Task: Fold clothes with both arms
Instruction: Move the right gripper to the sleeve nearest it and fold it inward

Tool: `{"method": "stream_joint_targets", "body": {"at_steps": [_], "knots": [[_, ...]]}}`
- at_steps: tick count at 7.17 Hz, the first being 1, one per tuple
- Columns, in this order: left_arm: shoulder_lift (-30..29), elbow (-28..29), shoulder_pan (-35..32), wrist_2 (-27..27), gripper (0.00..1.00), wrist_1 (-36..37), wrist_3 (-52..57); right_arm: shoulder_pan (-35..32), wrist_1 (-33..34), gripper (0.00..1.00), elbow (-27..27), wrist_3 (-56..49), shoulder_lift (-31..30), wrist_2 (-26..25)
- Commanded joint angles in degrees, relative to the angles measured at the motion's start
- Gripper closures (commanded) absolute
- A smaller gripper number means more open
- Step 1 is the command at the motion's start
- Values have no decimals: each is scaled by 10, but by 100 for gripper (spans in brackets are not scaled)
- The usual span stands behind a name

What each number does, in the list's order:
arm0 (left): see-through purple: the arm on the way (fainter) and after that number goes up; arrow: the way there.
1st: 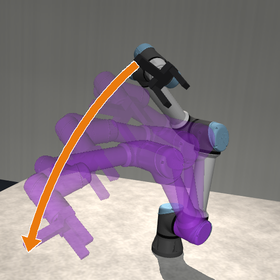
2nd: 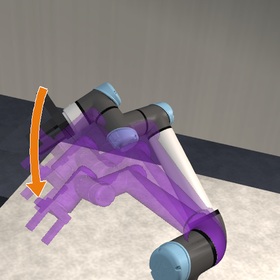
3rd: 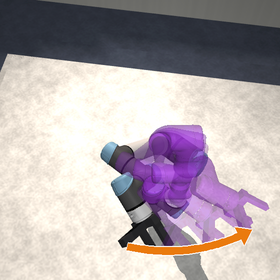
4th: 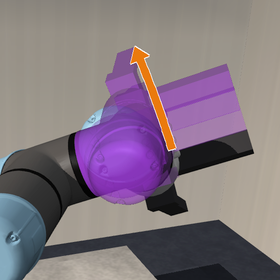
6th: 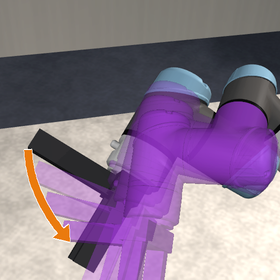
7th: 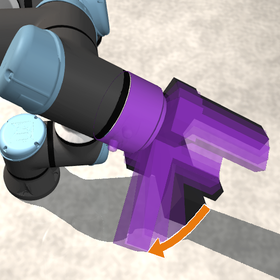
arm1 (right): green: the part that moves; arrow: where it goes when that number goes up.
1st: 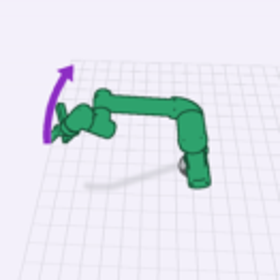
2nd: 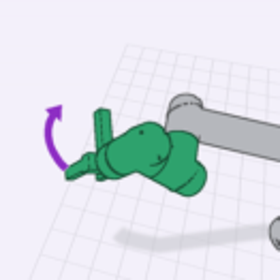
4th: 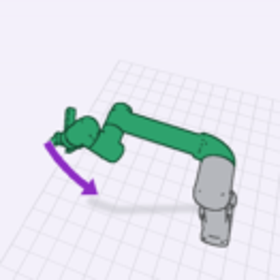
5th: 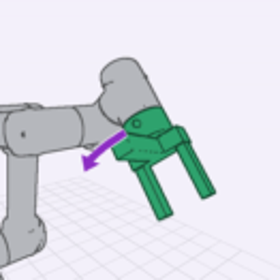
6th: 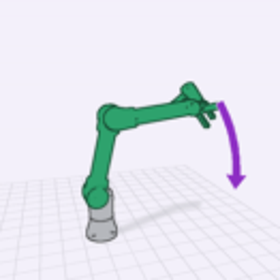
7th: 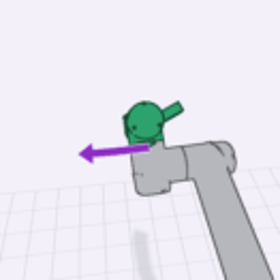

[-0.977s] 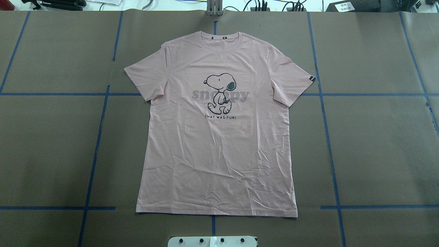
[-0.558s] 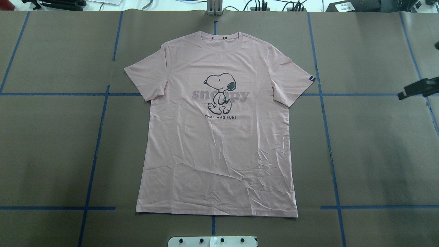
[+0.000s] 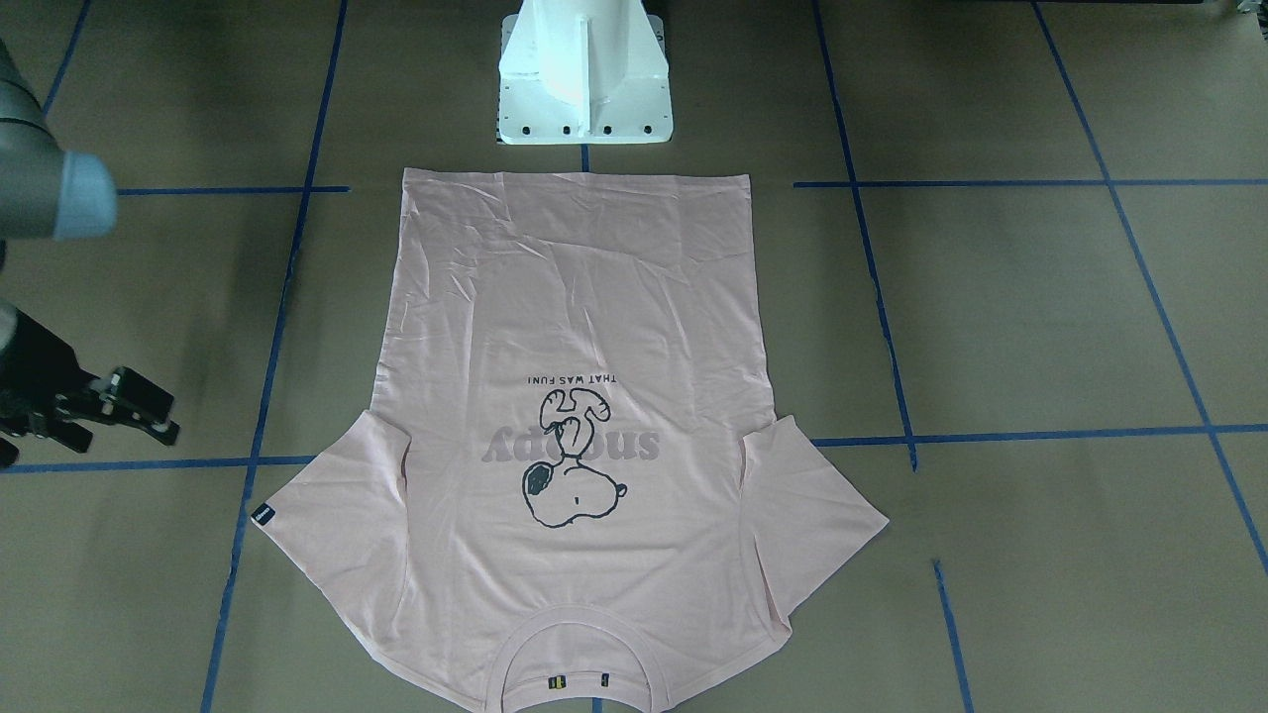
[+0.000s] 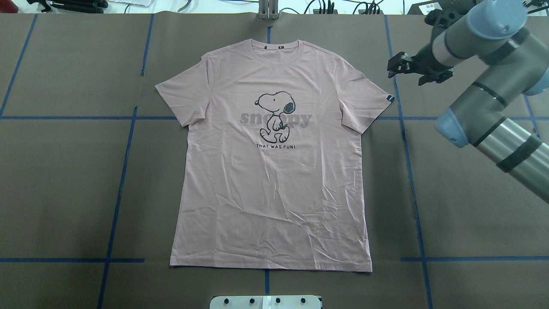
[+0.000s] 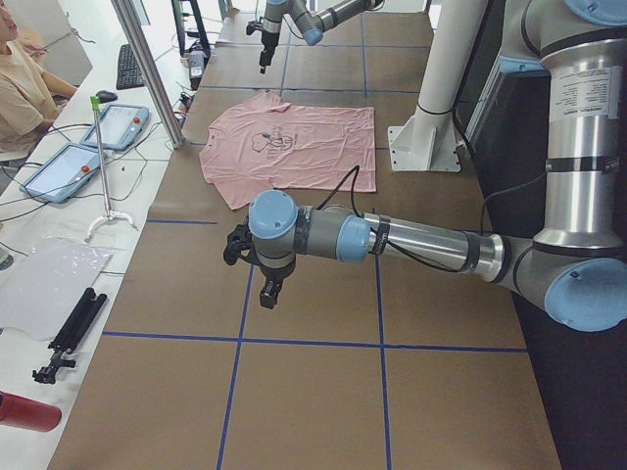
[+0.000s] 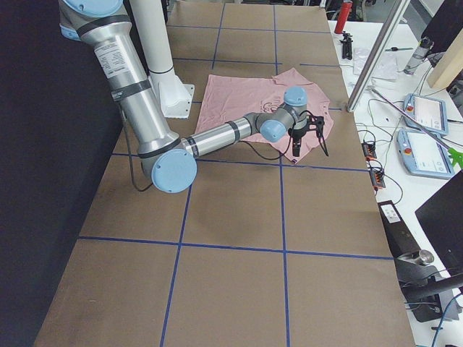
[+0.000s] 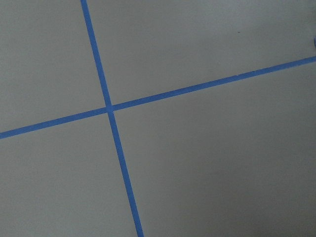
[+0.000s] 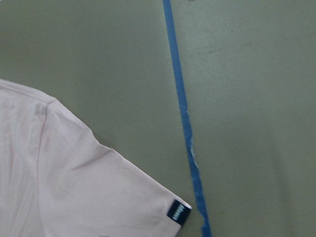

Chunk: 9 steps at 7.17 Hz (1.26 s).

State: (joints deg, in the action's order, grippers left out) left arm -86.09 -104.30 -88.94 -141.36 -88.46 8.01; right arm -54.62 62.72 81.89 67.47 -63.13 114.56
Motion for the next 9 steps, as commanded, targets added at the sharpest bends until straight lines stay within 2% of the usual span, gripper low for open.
{"method": "stream_joint_targets", "body": {"at_steps": [1,5,8,9], "knots": [[0,-2,1,-8,0,0,0,47,-18,17,-56,80,25,-65],[7,-1,0,-25,0,0,0,46,-14,31,-82,73,25,-72],[9,-2,0,-31,0,0,-1,46,-12,34,-95,73,25,-75],[9,-2,0,-31,0,0,-1,46,-13,39,-98,72,24,-75]]}}
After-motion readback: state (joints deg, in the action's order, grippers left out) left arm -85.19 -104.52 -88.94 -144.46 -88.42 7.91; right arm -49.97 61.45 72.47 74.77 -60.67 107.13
